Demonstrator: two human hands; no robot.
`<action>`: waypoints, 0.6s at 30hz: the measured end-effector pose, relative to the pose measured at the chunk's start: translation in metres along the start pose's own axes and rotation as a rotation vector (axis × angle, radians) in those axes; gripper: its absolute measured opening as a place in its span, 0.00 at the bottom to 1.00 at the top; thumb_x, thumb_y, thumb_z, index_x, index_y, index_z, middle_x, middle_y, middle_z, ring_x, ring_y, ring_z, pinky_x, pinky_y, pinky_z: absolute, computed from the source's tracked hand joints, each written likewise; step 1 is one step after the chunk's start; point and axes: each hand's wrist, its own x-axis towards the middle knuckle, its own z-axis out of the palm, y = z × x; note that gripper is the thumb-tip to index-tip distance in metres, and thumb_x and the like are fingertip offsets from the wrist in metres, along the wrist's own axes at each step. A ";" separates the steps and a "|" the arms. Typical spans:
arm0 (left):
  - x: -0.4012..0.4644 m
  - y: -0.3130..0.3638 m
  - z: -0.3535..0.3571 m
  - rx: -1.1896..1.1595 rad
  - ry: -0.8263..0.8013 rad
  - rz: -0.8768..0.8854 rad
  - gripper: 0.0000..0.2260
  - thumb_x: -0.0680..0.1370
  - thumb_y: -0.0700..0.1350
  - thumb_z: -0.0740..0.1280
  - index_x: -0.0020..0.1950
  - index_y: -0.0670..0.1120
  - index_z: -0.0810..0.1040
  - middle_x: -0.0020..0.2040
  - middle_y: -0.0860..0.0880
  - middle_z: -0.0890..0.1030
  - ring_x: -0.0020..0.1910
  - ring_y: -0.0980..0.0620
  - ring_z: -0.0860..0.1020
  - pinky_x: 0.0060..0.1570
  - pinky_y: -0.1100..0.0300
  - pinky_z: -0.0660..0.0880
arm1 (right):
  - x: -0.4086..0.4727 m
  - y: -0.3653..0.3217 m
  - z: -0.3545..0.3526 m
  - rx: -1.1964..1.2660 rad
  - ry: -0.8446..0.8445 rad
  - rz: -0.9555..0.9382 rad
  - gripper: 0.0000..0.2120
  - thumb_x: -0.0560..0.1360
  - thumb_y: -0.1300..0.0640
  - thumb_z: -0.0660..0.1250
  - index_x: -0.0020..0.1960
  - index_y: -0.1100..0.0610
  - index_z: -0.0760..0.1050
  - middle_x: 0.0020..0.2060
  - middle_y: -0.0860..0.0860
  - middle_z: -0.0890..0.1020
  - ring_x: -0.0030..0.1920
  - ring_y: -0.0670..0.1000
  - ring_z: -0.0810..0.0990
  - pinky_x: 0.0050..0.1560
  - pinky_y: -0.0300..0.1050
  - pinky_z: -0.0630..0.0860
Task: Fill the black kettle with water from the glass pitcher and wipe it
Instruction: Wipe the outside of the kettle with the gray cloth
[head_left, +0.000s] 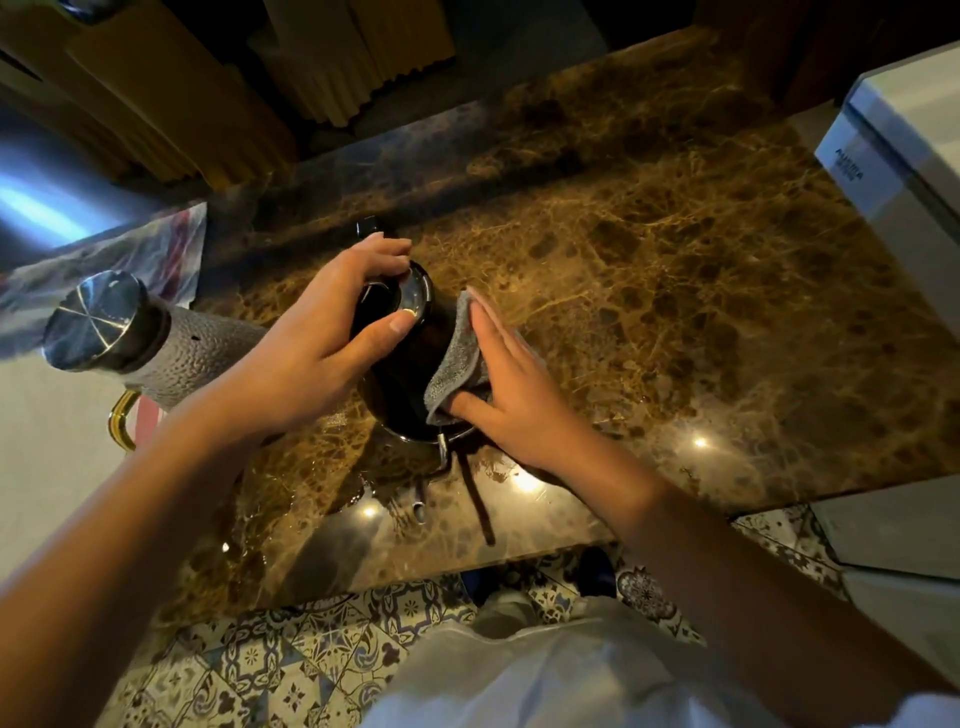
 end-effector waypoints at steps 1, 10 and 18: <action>0.002 -0.002 -0.003 -0.013 -0.013 0.022 0.22 0.81 0.55 0.62 0.74 0.54 0.65 0.80 0.59 0.64 0.81 0.63 0.54 0.78 0.51 0.58 | 0.004 -0.001 -0.008 -0.049 -0.056 -0.005 0.47 0.80 0.48 0.70 0.84 0.56 0.41 0.84 0.49 0.45 0.83 0.47 0.44 0.81 0.45 0.48; 0.012 -0.013 -0.009 -0.075 -0.032 0.084 0.18 0.79 0.58 0.64 0.68 0.64 0.66 0.79 0.58 0.66 0.82 0.60 0.55 0.79 0.43 0.60 | 0.009 0.015 -0.022 -0.217 -0.141 0.022 0.54 0.74 0.45 0.76 0.85 0.53 0.41 0.85 0.48 0.47 0.82 0.46 0.47 0.80 0.41 0.48; 0.010 -0.010 -0.004 -0.061 0.011 0.062 0.20 0.79 0.56 0.65 0.70 0.56 0.67 0.78 0.57 0.67 0.81 0.61 0.57 0.79 0.47 0.59 | -0.004 0.026 -0.004 -0.353 -0.061 0.092 0.59 0.71 0.35 0.75 0.84 0.57 0.42 0.84 0.52 0.50 0.84 0.51 0.47 0.83 0.49 0.47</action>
